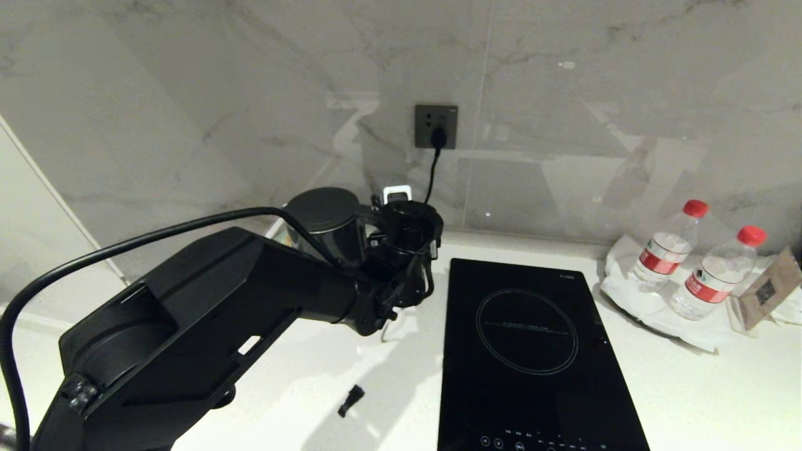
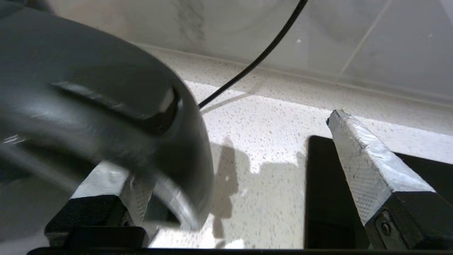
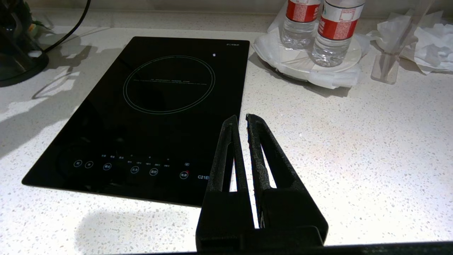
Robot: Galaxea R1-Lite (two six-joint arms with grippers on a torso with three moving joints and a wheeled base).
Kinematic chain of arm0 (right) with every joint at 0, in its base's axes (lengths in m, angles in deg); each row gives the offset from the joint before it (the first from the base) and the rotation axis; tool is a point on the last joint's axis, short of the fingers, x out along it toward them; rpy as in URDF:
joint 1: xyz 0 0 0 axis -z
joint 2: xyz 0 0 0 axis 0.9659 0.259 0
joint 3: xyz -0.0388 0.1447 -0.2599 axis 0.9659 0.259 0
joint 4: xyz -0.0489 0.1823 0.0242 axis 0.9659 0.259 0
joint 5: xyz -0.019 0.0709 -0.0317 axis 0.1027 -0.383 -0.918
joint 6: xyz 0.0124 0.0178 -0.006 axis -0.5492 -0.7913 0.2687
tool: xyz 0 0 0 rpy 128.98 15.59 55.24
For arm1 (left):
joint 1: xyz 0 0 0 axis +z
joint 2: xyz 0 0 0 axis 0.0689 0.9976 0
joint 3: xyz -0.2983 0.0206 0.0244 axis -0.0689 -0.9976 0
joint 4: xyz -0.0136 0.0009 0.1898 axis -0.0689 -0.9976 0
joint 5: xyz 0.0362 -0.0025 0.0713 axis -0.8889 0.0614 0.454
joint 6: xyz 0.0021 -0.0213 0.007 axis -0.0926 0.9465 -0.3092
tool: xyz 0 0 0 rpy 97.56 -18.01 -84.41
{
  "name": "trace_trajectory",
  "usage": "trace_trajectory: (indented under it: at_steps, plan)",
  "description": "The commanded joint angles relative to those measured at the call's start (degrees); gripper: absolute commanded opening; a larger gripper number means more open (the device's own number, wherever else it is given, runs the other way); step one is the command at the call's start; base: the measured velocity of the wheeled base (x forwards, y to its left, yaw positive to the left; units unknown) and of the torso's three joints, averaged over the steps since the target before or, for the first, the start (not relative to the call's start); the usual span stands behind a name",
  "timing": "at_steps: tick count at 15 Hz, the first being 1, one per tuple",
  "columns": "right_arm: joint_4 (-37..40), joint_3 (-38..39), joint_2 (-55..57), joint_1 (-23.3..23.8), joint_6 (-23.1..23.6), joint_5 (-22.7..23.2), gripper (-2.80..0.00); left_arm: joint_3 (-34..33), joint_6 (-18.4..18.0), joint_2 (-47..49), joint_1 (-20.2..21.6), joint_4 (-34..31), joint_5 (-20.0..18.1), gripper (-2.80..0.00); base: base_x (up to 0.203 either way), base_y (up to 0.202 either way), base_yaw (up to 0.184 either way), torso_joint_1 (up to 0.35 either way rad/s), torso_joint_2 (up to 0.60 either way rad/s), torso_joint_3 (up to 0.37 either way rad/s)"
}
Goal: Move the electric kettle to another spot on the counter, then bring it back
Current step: Pick up the kettle
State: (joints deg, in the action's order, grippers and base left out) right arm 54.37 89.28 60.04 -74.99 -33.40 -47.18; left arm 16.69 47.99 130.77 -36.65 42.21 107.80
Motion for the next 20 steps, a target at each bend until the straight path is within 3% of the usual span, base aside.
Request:
trace_trajectory:
  at_steps: [1, 12, 13, 20]
  plan:
    - [0.02, 0.0, 0.0, 0.0, 0.08, -0.07, -2.8, 2.14, -0.6, 2.5, 0.81, 0.15, 0.22, 0.0, 0.0, 0.0, 0.0, 0.0, 0.0, 0.0]
    - [0.02, 0.0, 0.09, 0.0, 0.08, 0.02, -2.8, 3.54, -0.85, 1.29, 1.84, -0.9, 0.3, 0.0, 0.0, 0.0, 0.0, 0.0, 0.0, 0.0]
    - [0.02, 0.0, 0.0, 0.0, 0.0, 0.02, -2.8, 3.45, -0.85, 1.24, 1.84, -0.81, 0.3, -2.8, 0.0, 0.0, 0.0, 0.0, 0.0, 0.0]
    - [0.02, 0.0, 0.03, 0.0, 0.0, -0.03, -2.8, 3.19, -0.76, 1.06, 2.55, -0.46, 0.39, -2.8, 0.0, 0.0, 0.0, 0.0, 0.0, 0.0]
